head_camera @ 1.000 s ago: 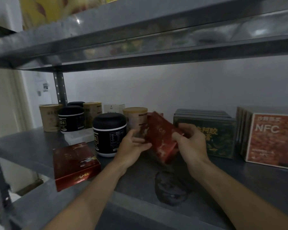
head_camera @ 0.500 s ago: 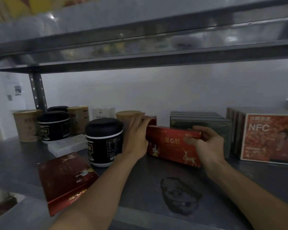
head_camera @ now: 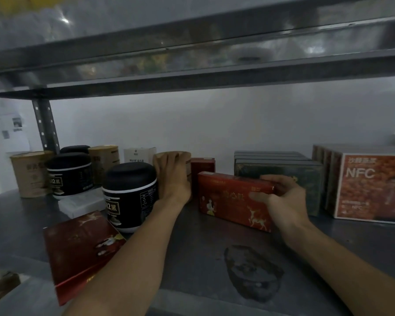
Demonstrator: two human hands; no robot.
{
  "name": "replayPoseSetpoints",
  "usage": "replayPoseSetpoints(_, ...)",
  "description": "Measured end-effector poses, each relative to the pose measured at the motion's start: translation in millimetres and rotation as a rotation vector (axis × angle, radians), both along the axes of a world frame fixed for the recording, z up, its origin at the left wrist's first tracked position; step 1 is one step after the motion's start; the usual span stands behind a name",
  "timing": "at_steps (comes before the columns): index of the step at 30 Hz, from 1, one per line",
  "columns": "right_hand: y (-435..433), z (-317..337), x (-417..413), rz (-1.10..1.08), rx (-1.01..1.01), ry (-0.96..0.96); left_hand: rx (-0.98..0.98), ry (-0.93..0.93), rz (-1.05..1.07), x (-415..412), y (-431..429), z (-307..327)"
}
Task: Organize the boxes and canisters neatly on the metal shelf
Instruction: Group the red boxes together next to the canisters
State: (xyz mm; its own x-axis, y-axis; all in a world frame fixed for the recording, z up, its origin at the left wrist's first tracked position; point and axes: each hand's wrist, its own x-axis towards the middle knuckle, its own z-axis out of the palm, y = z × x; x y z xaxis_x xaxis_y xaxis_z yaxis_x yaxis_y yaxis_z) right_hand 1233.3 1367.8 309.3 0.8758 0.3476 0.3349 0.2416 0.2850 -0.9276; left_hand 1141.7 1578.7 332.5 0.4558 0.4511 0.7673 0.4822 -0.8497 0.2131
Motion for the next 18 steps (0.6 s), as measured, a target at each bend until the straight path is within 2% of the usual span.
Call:
replayPoseSetpoints(8, -0.4, -0.1, -2.7, 0.041, 0.003, -0.011, -0.026, -0.128, 0.051, -7.9, 17.3, -2.4)
replayPoseSetpoints(18, 13.3, -3.3, -9.5, 0.053, -0.032, -0.037, -0.01, -0.132, 0.074, -18.4, 30.5, -6.0)
